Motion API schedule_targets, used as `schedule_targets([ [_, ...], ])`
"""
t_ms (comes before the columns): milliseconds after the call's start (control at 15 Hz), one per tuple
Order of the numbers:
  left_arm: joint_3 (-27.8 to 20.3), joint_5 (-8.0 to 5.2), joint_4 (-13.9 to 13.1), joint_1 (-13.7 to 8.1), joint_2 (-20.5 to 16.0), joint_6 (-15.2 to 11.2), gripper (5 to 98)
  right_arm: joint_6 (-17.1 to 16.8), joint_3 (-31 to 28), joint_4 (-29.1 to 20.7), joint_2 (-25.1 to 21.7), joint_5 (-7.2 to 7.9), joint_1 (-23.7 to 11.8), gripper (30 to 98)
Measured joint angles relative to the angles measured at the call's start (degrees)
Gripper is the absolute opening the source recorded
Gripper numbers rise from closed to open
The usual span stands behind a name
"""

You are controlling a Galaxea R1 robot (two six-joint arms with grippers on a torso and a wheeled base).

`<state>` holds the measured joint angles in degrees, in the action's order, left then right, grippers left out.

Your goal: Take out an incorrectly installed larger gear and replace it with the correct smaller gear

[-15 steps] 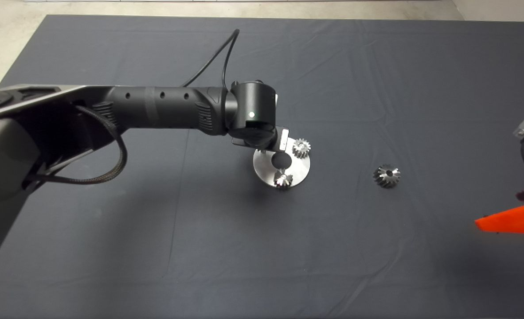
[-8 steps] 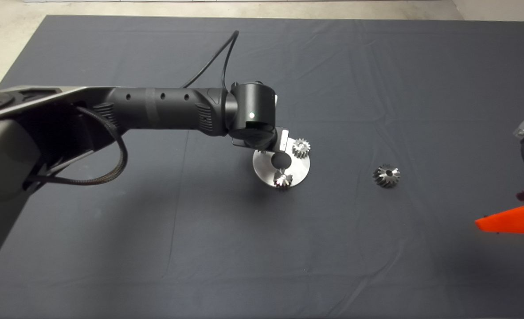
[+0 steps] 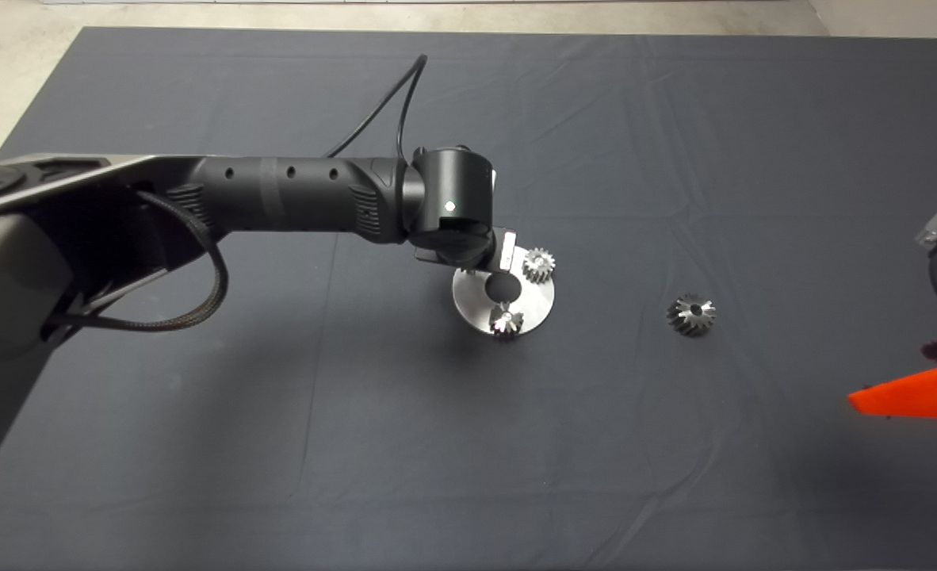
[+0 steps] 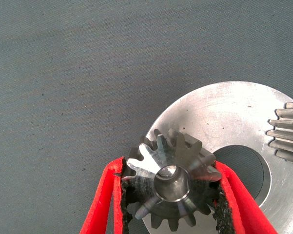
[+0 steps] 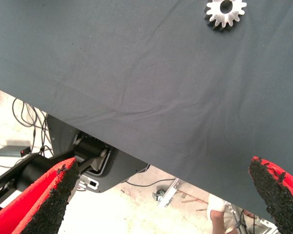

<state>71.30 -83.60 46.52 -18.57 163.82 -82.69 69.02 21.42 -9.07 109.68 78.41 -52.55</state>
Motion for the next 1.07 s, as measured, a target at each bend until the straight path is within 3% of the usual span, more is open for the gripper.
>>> schedule_targets([
  [733, 0.0, -0.44, 0.0, 0.0, 0.3, -2.3, 30.3, 0.0, 0.0, 0.0, 2.1, 0.0, 0.0, 92.3],
  [1067, 0.0, -1.66, 0.1, 0.0, 0.4, -6.9, 30.2, 0.0, 0.0, 0.0, 2.4, -0.02, 0.0, 92.3],
])
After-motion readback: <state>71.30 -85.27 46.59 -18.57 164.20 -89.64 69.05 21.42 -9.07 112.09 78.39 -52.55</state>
